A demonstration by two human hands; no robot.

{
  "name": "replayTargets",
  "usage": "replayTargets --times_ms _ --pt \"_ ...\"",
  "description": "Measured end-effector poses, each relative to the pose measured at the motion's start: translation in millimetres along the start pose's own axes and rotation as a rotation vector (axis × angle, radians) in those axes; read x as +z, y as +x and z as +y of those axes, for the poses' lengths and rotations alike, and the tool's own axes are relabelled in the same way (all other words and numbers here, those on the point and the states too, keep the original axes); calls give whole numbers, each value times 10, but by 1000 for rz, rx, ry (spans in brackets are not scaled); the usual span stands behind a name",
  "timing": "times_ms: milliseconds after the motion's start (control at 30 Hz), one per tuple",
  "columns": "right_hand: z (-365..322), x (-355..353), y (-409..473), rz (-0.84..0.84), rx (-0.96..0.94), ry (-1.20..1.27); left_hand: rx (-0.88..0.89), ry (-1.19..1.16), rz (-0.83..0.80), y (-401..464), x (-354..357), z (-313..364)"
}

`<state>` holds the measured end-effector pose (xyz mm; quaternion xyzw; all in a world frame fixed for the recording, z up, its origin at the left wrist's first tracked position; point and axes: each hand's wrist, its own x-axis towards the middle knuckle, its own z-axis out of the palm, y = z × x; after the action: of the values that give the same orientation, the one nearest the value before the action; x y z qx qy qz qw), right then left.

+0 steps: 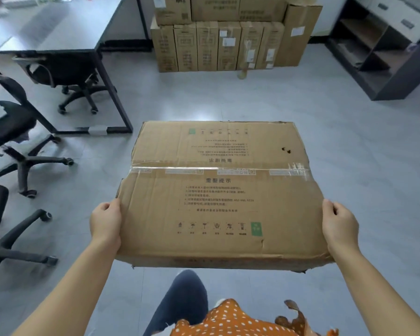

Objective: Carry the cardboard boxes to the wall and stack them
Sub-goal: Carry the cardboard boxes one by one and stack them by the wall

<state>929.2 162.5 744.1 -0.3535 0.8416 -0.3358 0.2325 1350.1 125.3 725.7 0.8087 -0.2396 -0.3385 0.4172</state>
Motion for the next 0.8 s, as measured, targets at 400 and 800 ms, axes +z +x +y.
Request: replayTargets --times_ms 400,800 --pt "-1481 1258 1848 41 -8 26 12 -1 -43 1949 1175 1620" --pt "-2702 2138 3612 80 43 38 19 33 -77 3679 2559 2957"
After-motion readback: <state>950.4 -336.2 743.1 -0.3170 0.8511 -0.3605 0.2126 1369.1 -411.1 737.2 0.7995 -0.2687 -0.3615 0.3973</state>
